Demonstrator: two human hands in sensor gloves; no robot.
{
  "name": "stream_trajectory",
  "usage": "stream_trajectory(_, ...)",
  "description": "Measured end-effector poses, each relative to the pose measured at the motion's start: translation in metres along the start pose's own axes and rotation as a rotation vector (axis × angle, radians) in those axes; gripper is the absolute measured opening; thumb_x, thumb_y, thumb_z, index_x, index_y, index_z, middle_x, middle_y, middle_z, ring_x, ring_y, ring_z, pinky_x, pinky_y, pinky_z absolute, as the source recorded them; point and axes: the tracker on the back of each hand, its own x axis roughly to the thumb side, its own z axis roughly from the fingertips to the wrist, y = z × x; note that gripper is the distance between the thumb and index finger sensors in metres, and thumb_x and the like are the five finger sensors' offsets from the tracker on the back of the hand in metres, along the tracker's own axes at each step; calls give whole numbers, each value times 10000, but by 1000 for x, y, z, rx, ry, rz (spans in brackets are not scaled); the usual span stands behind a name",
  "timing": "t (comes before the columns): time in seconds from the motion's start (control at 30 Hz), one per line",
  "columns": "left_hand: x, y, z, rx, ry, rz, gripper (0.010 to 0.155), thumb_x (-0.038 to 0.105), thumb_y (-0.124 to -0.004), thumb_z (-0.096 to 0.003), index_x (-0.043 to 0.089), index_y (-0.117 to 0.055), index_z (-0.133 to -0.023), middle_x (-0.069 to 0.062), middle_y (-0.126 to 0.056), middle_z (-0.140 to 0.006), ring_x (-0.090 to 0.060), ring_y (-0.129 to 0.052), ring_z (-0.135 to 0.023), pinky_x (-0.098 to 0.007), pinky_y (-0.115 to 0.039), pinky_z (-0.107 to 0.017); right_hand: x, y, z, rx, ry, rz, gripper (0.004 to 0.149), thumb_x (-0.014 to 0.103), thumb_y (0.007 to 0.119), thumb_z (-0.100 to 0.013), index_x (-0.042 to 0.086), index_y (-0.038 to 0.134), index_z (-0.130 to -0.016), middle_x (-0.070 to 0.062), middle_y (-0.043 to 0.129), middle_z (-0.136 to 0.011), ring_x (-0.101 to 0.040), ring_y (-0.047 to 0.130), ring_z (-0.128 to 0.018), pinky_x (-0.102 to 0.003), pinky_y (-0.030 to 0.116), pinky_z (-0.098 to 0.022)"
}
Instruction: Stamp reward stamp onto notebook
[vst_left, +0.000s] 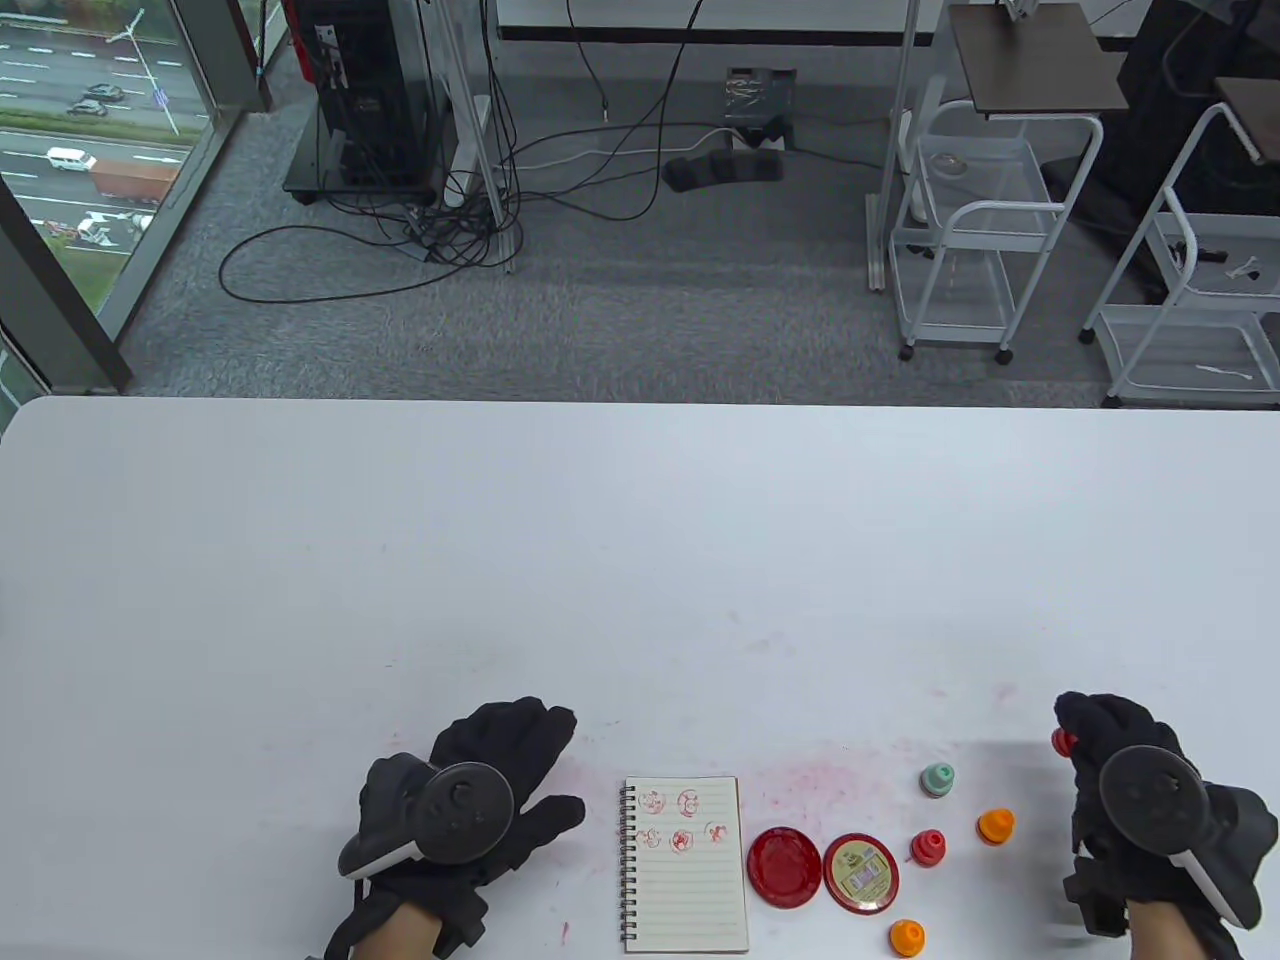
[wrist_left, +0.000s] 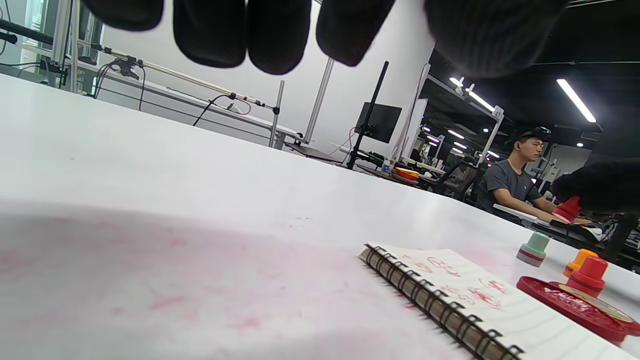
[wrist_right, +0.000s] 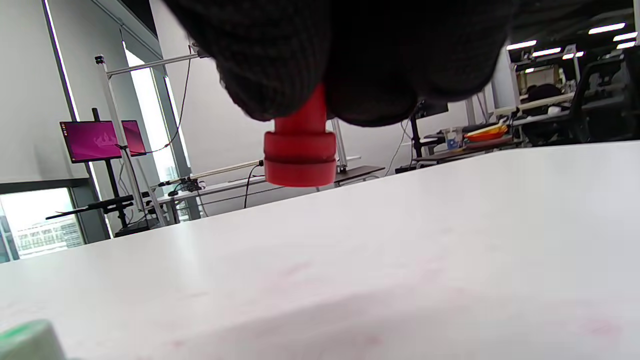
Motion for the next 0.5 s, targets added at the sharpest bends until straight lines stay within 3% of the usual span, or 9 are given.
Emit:
stream_trajectory(0.27, 1, -5, 1, -40, 2, -7, 815, 620, -687, -476, 190, -558, -1156, -207, -579, -1172, -485, -647, -1024, -672, -590, -719, -8, 23, -3, 165, 69, 106, 462, 150, 849, -439, 238, 806, -890, -83, 804, -958, -350, 866, -760, -506, 796, -565)
stream_trajectory(0.5, -1, -1, 5, -32, 22, -13, 806, 614, -687, -481, 191, -560, -1156, -198, -575, -1176, -486, -642, -1026, -670, -591, -719, -6, 31, -2, 196, 86, 183, 469, 167, 851, -444, 257, 794, -901, -61, 807, -961, -406, 819, -831, -590, 730, -619)
